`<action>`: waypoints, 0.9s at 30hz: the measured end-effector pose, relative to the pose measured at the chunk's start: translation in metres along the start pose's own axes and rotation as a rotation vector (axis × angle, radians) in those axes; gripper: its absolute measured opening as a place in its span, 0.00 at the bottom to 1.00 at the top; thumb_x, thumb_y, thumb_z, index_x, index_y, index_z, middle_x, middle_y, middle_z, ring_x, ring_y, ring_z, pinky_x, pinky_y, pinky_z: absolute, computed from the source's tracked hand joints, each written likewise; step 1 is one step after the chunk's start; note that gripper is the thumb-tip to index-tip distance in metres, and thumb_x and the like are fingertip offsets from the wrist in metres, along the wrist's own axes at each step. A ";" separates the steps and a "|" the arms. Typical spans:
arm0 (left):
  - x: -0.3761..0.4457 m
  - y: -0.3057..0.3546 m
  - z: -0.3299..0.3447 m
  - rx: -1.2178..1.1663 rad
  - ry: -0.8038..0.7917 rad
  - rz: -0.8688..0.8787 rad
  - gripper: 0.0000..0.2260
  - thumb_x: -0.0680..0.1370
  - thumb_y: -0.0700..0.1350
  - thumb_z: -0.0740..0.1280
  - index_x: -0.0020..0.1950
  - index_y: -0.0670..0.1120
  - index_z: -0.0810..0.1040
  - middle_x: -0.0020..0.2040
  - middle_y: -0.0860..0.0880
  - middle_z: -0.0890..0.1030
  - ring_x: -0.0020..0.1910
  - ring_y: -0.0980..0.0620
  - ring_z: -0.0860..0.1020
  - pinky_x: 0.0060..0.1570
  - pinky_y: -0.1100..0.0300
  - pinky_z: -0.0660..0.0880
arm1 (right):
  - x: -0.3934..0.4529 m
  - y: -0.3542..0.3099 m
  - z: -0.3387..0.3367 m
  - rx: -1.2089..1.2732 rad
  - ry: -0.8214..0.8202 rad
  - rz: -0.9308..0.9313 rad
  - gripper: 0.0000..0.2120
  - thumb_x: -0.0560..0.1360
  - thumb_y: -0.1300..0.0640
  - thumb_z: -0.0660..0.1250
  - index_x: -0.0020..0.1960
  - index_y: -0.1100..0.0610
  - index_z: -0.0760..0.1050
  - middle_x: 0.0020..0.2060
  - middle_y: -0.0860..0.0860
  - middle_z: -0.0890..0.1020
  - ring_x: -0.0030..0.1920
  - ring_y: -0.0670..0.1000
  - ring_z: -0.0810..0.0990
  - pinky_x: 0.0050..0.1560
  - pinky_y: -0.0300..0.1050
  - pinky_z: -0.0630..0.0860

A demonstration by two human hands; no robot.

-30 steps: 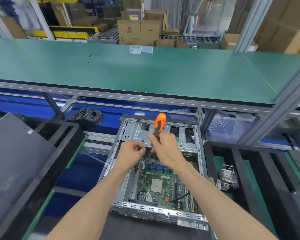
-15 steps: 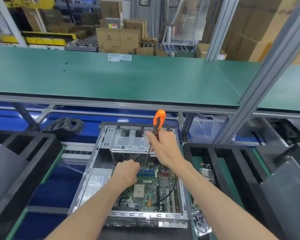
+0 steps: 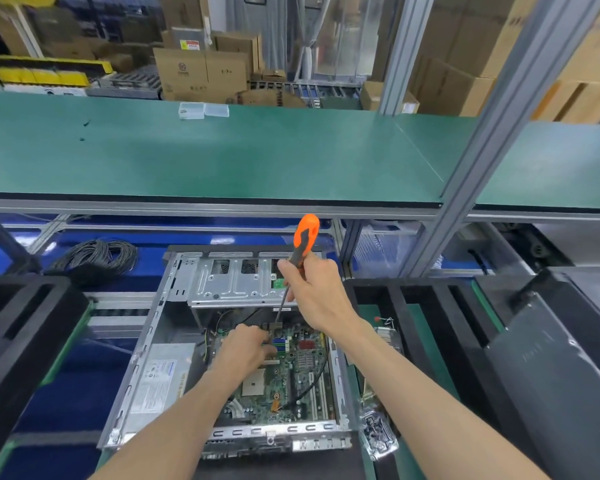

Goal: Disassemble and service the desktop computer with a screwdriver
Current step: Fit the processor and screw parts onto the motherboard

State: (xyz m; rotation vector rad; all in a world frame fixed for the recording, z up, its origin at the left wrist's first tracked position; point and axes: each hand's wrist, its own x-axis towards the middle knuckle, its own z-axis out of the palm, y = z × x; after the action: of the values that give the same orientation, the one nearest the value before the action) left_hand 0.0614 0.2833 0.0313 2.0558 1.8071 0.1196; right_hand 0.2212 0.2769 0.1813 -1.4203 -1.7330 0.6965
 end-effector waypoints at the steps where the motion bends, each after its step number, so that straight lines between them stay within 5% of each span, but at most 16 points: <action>1: 0.001 0.000 0.001 -0.031 -0.001 -0.018 0.12 0.77 0.56 0.71 0.48 0.48 0.85 0.43 0.46 0.85 0.45 0.45 0.82 0.39 0.59 0.71 | 0.000 0.001 0.000 0.007 0.004 0.002 0.18 0.83 0.47 0.60 0.44 0.61 0.73 0.31 0.57 0.81 0.32 0.55 0.79 0.39 0.53 0.75; 5: 0.001 -0.004 0.005 -0.131 -0.044 -0.103 0.10 0.77 0.50 0.72 0.47 0.43 0.83 0.43 0.45 0.84 0.48 0.45 0.82 0.42 0.59 0.72 | -0.001 0.005 0.002 0.058 0.031 0.033 0.15 0.83 0.49 0.61 0.42 0.57 0.73 0.29 0.55 0.81 0.31 0.51 0.79 0.37 0.46 0.74; 10: -0.003 -0.020 0.003 -0.202 0.047 -0.215 0.08 0.75 0.38 0.68 0.49 0.45 0.86 0.50 0.43 0.86 0.53 0.43 0.82 0.53 0.53 0.79 | 0.001 0.010 0.002 0.002 0.002 0.044 0.18 0.84 0.48 0.60 0.43 0.61 0.74 0.32 0.59 0.81 0.33 0.57 0.79 0.41 0.56 0.76; 15: -0.004 -0.018 0.004 -0.333 0.022 -0.248 0.08 0.76 0.40 0.68 0.43 0.51 0.85 0.49 0.46 0.86 0.43 0.50 0.81 0.42 0.62 0.74 | -0.004 0.019 0.008 -0.068 -0.064 0.062 0.18 0.84 0.48 0.59 0.43 0.61 0.72 0.32 0.61 0.81 0.33 0.59 0.79 0.40 0.58 0.77; 18: 0.000 -0.015 0.001 -0.452 0.034 -0.265 0.09 0.76 0.41 0.67 0.41 0.53 0.82 0.45 0.48 0.85 0.46 0.50 0.81 0.44 0.60 0.75 | -0.007 0.023 0.011 -0.076 -0.075 0.071 0.17 0.84 0.49 0.59 0.43 0.60 0.71 0.32 0.61 0.81 0.32 0.59 0.78 0.40 0.58 0.76; 22: -0.002 -0.011 0.000 -0.394 0.004 -0.231 0.09 0.75 0.40 0.67 0.41 0.53 0.83 0.45 0.48 0.86 0.40 0.52 0.81 0.35 0.65 0.71 | -0.007 0.023 0.012 -0.061 -0.068 0.088 0.18 0.84 0.49 0.59 0.43 0.62 0.72 0.32 0.62 0.80 0.33 0.60 0.78 0.40 0.59 0.76; 27: -0.001 -0.009 0.006 -0.236 -0.089 -0.147 0.13 0.71 0.36 0.68 0.51 0.49 0.85 0.54 0.46 0.85 0.39 0.52 0.78 0.37 0.66 0.72 | -0.006 0.022 0.011 -0.042 -0.058 0.102 0.18 0.83 0.49 0.60 0.44 0.62 0.72 0.32 0.61 0.80 0.33 0.60 0.78 0.39 0.57 0.75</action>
State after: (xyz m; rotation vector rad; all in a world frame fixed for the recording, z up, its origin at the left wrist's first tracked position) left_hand 0.0550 0.2812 0.0226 1.7350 1.7894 0.1868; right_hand 0.2248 0.2764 0.1556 -1.5399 -1.7384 0.7666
